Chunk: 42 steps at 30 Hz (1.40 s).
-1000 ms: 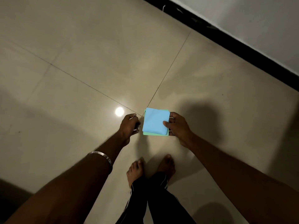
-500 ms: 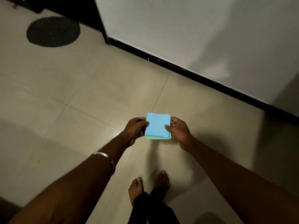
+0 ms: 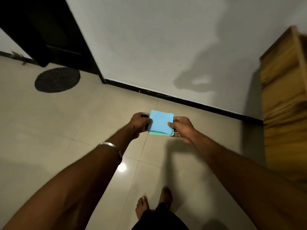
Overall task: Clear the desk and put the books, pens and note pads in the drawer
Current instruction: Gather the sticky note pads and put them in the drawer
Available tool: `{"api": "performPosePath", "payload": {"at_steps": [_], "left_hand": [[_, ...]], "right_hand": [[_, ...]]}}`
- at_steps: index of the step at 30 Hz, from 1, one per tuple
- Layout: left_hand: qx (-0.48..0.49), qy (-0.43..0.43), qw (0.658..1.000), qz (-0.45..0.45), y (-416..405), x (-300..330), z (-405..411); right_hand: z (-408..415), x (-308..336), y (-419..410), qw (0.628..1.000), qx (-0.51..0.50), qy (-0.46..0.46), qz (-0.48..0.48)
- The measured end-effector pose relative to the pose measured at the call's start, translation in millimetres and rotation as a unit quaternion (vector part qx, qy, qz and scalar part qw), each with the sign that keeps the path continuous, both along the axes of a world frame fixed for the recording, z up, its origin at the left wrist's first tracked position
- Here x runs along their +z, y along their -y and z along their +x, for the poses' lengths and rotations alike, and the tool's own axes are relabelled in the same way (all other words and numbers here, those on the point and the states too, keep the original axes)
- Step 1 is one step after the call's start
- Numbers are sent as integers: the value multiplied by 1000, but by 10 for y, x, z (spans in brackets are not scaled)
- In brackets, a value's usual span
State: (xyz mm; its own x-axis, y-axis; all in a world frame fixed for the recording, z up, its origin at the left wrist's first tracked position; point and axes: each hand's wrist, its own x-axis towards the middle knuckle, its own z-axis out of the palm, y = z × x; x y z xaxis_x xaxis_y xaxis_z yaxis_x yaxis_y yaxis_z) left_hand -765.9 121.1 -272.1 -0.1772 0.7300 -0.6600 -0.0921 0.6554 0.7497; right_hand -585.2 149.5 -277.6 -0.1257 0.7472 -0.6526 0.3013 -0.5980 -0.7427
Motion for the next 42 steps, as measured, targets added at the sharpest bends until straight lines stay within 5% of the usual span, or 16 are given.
{"api": "performPosePath", "payload": {"at_steps": [8,23,42], "left_hand": [[-75,-52,995,44,-138,1040,315],[-155,-21,981,113,-215,2489,1045],[-350,-34,930,111,-693,2865,3032]], "right_hand": [[300,1040,81,998,-55,11,33],[1028,2543,260,983,-147,31,101],[2748,2879,519,933,-337,29,123]]}}
